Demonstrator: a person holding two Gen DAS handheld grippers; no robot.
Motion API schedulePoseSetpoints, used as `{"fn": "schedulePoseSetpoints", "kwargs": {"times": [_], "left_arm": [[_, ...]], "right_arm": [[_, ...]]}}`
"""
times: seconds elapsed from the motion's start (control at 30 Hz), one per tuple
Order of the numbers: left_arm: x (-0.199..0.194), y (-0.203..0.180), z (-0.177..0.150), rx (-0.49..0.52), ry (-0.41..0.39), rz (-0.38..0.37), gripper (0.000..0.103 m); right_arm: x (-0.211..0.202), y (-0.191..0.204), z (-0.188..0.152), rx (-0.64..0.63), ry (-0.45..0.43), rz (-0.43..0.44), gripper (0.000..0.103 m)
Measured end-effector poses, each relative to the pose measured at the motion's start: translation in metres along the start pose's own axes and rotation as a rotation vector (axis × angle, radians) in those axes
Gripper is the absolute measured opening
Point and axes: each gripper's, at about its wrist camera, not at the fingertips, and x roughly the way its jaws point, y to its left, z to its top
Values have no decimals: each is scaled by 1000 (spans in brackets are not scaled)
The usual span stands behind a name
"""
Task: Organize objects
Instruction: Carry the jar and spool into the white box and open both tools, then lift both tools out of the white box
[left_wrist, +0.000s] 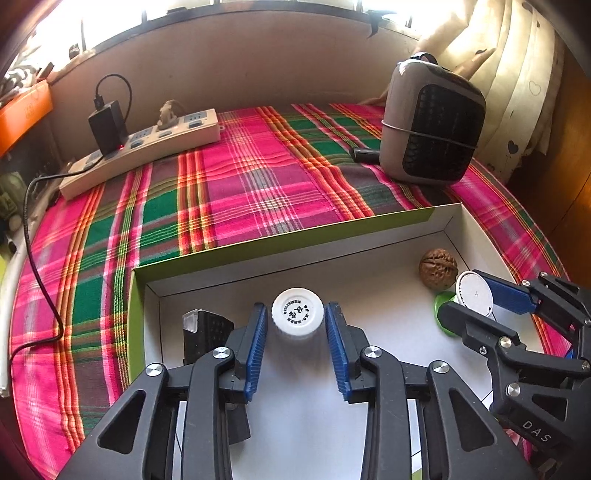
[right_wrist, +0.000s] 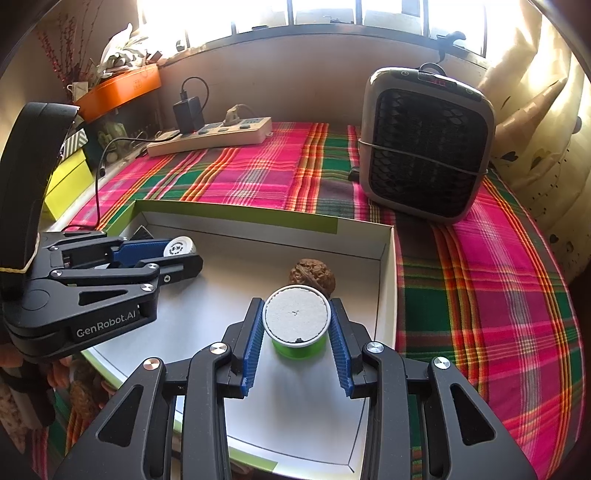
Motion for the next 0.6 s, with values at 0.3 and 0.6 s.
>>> {"fn": "schedulePoseSetpoints", "kwargs": {"times": [0.3,0.6], "left_arm": [[-5,2,-1,-4,-6,-4,35],[-27,2,-8,1,-40,-7,36]], "right_arm": [[-3,3,0,1,-7,-5,43],[-16,8,-2,4,-27,-4,49]]}}
